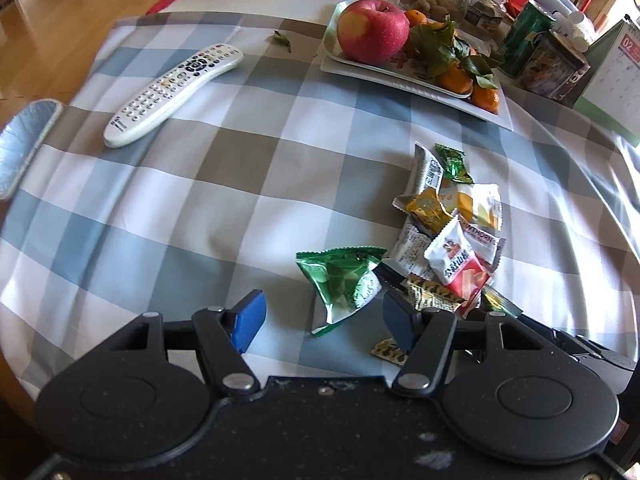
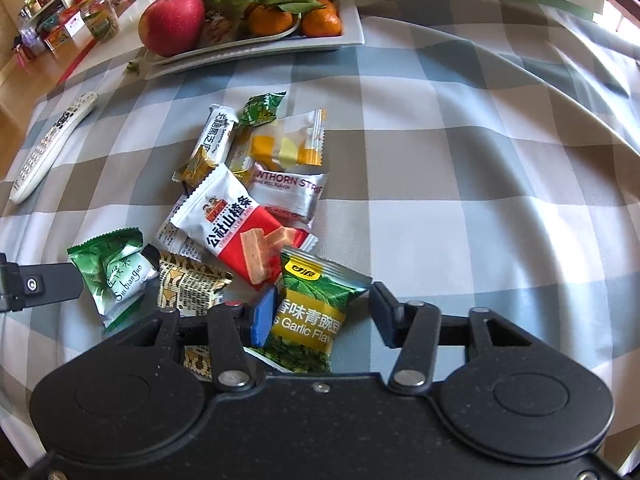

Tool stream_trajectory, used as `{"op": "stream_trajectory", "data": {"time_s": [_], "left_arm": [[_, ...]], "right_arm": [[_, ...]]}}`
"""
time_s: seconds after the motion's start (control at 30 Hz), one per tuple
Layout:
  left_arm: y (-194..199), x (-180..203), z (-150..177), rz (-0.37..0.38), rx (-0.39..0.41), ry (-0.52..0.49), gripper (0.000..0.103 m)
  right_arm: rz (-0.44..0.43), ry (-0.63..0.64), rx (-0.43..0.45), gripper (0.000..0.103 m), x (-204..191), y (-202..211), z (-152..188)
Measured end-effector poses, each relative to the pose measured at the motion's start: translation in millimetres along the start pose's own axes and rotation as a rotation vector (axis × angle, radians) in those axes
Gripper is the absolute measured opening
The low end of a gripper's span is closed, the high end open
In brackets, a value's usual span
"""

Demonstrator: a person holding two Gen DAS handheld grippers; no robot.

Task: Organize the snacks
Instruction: 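Close the left gripper on the green snack packet while the right gripper grasps the green pea packet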

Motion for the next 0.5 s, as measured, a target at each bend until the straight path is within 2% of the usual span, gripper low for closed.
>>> {"op": "stream_trajectory", "data": {"time_s": [0.23, 0.5], "left_arm": [[-9, 3, -2, -0.007, -0.014, 0.016, 0.066], [-21, 13, -4, 0.014, -0.045, 0.051, 0.066]], "right_arm": [[-0.071, -0.098, -0.063, 0.053, 17, 3, 3], [-0.078, -0.143, -0.109, 0.053, 30, 4, 7]]}}
Point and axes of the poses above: each gripper's, at about its wrist camera, not at the fingertips, and y roughly against the way its jaws point, x to its right, z to its underside, the point moved 8 cm from there along -y, roughly the way its jaws point, and after that the axes turned 5 degrees about z, right-handed, at the moved point
